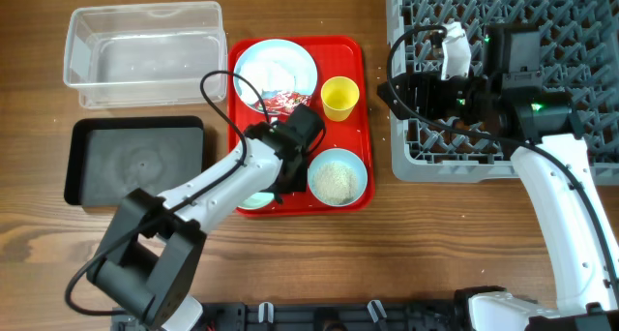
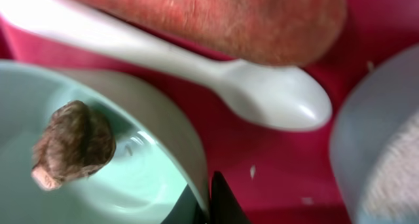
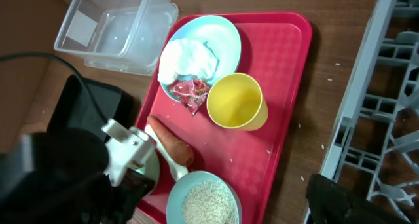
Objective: Sort waste into correct bins and load items into the dishwasher rack
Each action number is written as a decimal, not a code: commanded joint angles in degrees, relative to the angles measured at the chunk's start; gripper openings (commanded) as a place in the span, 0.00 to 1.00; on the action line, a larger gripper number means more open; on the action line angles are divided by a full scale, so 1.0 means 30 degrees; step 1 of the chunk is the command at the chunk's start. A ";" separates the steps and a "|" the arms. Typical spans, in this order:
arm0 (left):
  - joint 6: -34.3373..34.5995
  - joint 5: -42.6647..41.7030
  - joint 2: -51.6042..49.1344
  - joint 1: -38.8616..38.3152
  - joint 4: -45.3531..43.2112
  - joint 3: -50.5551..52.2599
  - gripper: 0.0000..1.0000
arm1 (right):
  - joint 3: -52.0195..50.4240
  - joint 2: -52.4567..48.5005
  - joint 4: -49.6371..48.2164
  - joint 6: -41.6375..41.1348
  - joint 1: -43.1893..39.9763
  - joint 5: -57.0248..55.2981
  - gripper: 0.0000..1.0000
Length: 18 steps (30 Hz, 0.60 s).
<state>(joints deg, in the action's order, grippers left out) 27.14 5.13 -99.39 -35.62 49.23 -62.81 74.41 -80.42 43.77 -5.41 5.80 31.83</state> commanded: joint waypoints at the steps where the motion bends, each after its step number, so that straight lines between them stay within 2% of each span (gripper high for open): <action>1: 0.0095 -0.0189 0.2346 0.0466 0.0882 -0.2397 0.04 | 0.0423 -0.0160 0.0000 -0.0262 0.0044 -0.0189 0.98; 4: 0.0109 -0.0517 0.4481 0.2135 0.1137 -0.2623 0.04 | 0.0423 -0.0160 0.0000 -0.0262 0.0044 -0.0444 0.98; 7: -0.0182 -0.2514 0.5778 0.6076 0.1472 -0.2601 0.04 | 0.0423 -0.0160 0.0000 -0.0262 0.0044 -0.0481 0.99; 8: -0.0918 -0.3621 0.5807 0.7446 0.1392 -0.2601 0.04 | 0.0423 -0.0160 0.0000 -0.0262 0.0044 -0.0481 0.98; 13: -0.5217 -1.2495 0.5100 1.6262 0.0255 -0.1450 0.04 | 0.0423 -0.0160 0.0015 -0.0270 0.0044 -0.0474 0.98; 14: -0.5646 -1.4192 0.4954 1.7660 -0.0262 -0.0991 0.04 | 0.0423 -0.0160 0.0015 -0.0270 0.0044 -0.0474 0.98; 16: -0.6003 -1.9620 0.4299 2.1325 -0.1647 0.0248 0.04 | 0.0423 -0.0160 0.0000 -0.0270 0.0044 -0.0474 0.98; 18: -0.6819 -2.2950 0.3599 2.3329 -0.2637 0.0991 0.04 | 0.0423 -0.0160 0.0000 -0.0262 0.0044 -0.0474 0.99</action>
<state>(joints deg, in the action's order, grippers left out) 11.66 -42.59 -85.78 26.65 43.66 -62.98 74.41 -80.42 43.75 -5.41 5.80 30.83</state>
